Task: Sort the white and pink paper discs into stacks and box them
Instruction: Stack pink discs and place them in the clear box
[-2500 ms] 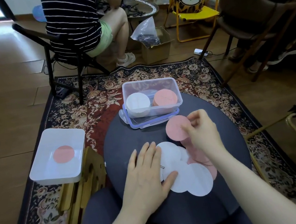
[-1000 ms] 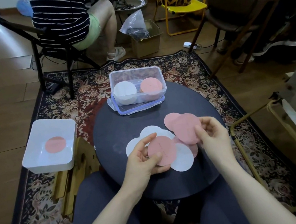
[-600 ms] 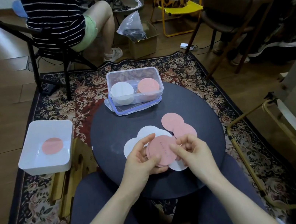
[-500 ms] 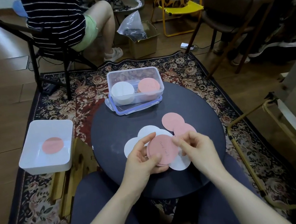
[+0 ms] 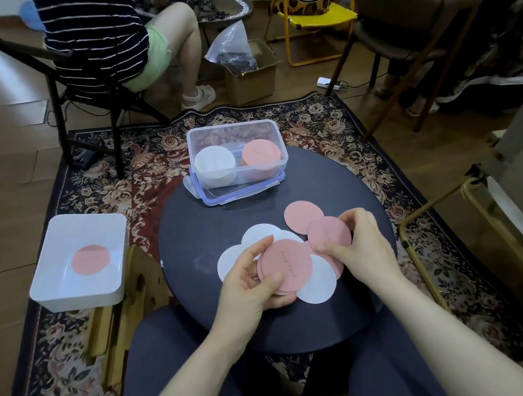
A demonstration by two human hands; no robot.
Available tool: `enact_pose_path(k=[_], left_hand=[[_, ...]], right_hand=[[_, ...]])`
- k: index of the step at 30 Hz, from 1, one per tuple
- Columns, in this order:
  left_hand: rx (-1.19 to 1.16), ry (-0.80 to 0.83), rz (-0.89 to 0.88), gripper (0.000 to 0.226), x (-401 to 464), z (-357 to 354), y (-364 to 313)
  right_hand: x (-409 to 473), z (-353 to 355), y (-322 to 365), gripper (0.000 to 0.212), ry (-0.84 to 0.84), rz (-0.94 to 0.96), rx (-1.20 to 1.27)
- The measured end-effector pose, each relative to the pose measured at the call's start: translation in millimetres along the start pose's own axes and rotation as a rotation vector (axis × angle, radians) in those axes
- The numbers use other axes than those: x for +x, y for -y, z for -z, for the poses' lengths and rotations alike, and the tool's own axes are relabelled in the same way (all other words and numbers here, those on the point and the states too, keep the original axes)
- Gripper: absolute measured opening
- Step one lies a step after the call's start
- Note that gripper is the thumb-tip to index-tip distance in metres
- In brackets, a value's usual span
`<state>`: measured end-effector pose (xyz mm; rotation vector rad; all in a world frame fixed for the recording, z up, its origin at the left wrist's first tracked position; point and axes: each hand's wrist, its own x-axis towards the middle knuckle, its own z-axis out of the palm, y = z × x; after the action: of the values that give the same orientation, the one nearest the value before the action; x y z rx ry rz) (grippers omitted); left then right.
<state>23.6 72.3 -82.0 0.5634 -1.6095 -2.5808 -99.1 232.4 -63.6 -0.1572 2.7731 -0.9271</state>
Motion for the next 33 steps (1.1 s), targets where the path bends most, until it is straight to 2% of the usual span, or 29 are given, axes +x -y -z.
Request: enact_pose_path(k=[6, 13, 16, 20, 25, 33], left_hand=[[-0.011, 0.0, -0.006, 0.048, 0, 0, -1], [-0.024, -0.014, -0.016, 0.046, 1, 1, 0], [-0.023, -0.017, -0.014, 0.045, 1, 1, 0], [-0.006, -0.018, -0.016, 0.041, 1, 1, -1], [0.007, -0.04, -0.005, 0.037, 2, 0, -2], [0.008, -0.024, -0.005, 0.036, 0, -1, -4]], right_hand=[[2, -2, -3, 0.053, 0.0, -0.021, 0.162], [2, 7, -7, 0.016, -0.025, -0.019, 0.588], [-9, 6, -2, 0.008, -0.01, -0.024, 0.715], [-26, -1, 2, 0.009, 0.091, 0.015, 0.767], [-41, -9, -1, 0.012, 0.202, 0.094, 0.647], [-46, -16, 7, 0.015, 0.178, 0.137, 0.615]])
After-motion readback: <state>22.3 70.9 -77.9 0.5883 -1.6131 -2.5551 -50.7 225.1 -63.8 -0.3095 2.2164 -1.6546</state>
